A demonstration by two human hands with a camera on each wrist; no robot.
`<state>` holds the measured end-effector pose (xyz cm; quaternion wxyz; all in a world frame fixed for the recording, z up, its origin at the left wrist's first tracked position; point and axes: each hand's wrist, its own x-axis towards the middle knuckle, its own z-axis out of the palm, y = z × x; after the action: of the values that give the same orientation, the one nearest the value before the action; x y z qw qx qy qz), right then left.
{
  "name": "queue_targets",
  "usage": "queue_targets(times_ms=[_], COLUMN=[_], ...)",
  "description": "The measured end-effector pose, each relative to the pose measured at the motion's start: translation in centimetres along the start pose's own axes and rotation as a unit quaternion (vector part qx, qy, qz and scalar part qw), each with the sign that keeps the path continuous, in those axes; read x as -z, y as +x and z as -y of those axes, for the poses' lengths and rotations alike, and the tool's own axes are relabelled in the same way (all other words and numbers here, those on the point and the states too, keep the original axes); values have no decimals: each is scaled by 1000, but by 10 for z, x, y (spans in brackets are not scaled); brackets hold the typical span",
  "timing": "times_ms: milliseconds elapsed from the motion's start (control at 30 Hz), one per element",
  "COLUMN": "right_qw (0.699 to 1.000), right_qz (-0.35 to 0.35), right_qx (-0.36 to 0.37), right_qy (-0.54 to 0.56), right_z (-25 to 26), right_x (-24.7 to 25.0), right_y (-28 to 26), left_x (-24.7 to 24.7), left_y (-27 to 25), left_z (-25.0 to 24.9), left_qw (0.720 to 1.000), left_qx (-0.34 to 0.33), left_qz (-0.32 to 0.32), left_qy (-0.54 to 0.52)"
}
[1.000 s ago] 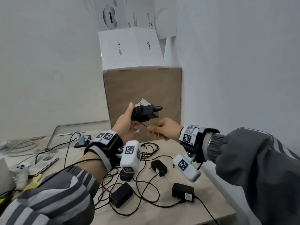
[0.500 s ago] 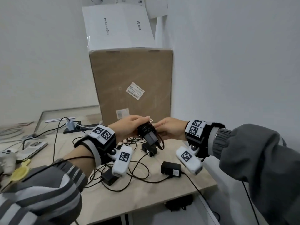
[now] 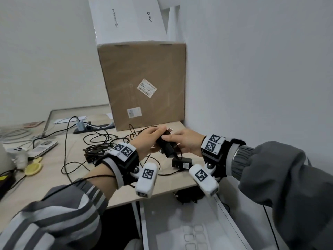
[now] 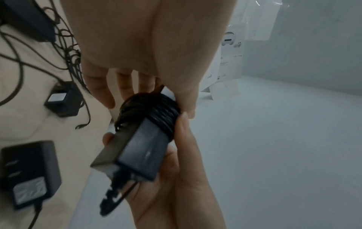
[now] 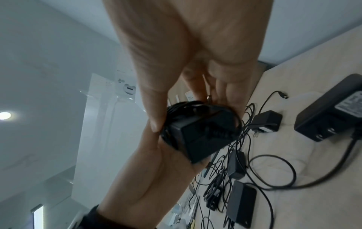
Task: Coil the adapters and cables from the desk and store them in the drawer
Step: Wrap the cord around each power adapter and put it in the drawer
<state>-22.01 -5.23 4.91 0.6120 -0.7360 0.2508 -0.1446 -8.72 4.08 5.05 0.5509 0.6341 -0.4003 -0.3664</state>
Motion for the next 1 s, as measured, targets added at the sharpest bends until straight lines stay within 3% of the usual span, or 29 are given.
queue_targets(times_ms=[100, 200, 333, 433, 533, 667, 767, 1000], right_qw=[990, 963, 936, 929, 941, 979, 991, 989], right_qz=[-103, -179, -205, -199, -189, -156, -112, -85], right_qx=[11, 12, 16, 9, -23, -61, -72, -109], right_qy=[-92, -203, -286, -311, -280, -114, -9, -57], right_z=[-10, -15, -32, -51, -72, -99, -100, -127], right_x=[-7, -11, -13, -16, -11, 1, -3, 4], right_y=[-11, -29, -45, -55, -64, -69, -86, -90], left_x=[-12, -24, -40, -49, -58, -70, -80, -96], left_y=[-18, -34, -51, -64, -75, -83, -88, -96], left_z=[10, 18, 31, 44, 56, 73, 80, 86], left_qw=[997, 987, 979, 973, 964, 963, 964, 959], left_qx=[46, 83, 118, 181, 209, 180, 182, 207], left_qz=[20, 34, 28, 42, 52, 60, 71, 94], left_qy=[-58, -136, -164, -135, -153, -190, -181, -172])
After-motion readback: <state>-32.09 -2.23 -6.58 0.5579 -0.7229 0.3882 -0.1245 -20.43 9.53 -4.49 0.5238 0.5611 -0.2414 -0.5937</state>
